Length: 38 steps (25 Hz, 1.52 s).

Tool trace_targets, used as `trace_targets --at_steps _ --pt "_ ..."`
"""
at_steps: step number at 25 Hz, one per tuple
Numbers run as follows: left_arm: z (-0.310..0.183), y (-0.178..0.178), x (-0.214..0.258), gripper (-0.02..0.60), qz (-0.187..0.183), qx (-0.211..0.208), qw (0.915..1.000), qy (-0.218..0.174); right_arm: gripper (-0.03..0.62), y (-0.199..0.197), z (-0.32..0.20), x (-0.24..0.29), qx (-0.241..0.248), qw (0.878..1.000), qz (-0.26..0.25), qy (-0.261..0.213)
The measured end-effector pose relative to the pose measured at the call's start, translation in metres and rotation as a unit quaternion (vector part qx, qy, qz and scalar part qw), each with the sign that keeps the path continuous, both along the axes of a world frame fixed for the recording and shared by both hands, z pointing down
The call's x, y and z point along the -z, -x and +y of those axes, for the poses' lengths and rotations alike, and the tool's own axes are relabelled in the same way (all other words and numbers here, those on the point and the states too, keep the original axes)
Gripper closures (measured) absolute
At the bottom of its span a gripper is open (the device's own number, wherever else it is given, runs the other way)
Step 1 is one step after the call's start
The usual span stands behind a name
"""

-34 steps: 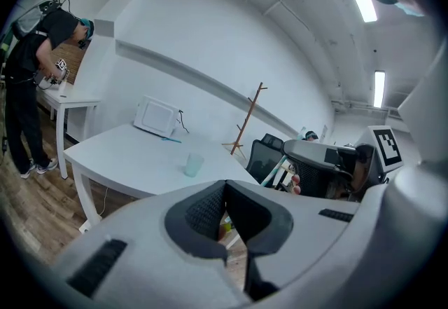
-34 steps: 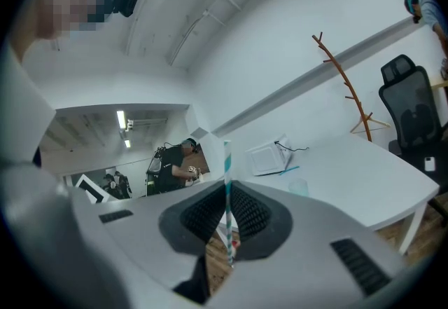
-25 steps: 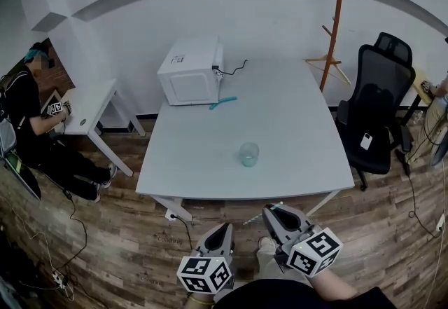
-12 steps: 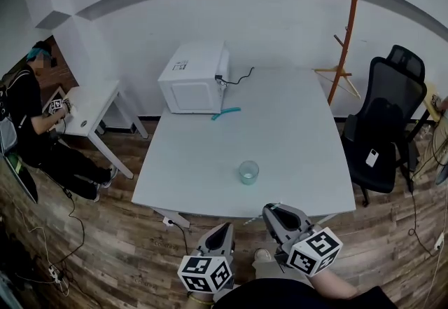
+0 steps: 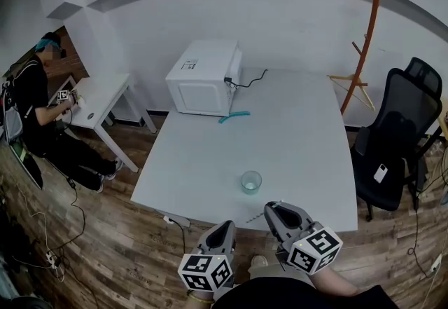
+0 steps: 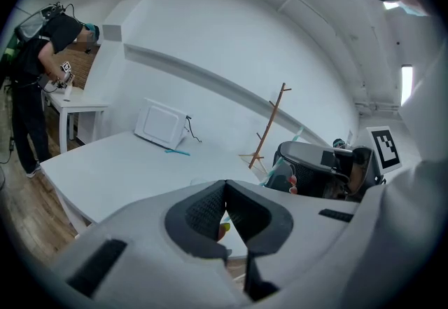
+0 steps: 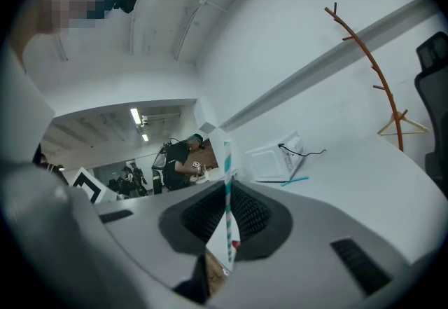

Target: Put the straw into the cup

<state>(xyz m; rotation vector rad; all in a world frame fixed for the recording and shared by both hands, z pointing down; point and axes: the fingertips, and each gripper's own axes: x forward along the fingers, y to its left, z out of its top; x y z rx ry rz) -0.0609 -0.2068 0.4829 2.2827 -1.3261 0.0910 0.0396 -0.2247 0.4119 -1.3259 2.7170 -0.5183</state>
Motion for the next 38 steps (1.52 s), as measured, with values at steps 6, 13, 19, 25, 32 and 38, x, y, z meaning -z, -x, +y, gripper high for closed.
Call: trace_targets --at_steps 6,13,19,25,32,38 --pt "-0.016 -0.005 -0.002 0.563 0.0 0.023 0.9997 0.0 0.554 -0.006 -0.022 -0.003 0.02 1.0 0.001 -0.001" --pt "-0.035 -0.011 -0.006 0.563 -0.001 0.042 0.9991 0.001 0.554 -0.015 -0.045 -0.009 0.033 0.999 0.001 0.001" --pt "-0.054 -0.012 -0.014 0.563 0.007 0.062 0.998 0.008 0.554 -0.024 -0.067 -0.019 0.035 0.999 0.011 0.003" --pt "-0.065 -0.009 -0.026 0.563 0.005 0.075 0.9969 0.024 0.554 -0.027 -0.09 -0.023 0.033 0.999 0.019 -0.002" --pt "-0.076 -0.008 -0.034 0.563 -0.009 0.068 0.9971 0.031 0.554 -0.023 -0.109 -0.024 0.024 0.999 0.025 -0.014" --pt "-0.089 -0.008 -0.043 0.563 -0.018 0.05 0.9979 0.036 0.554 -0.022 -0.121 -0.034 0.008 0.999 0.031 -0.008"
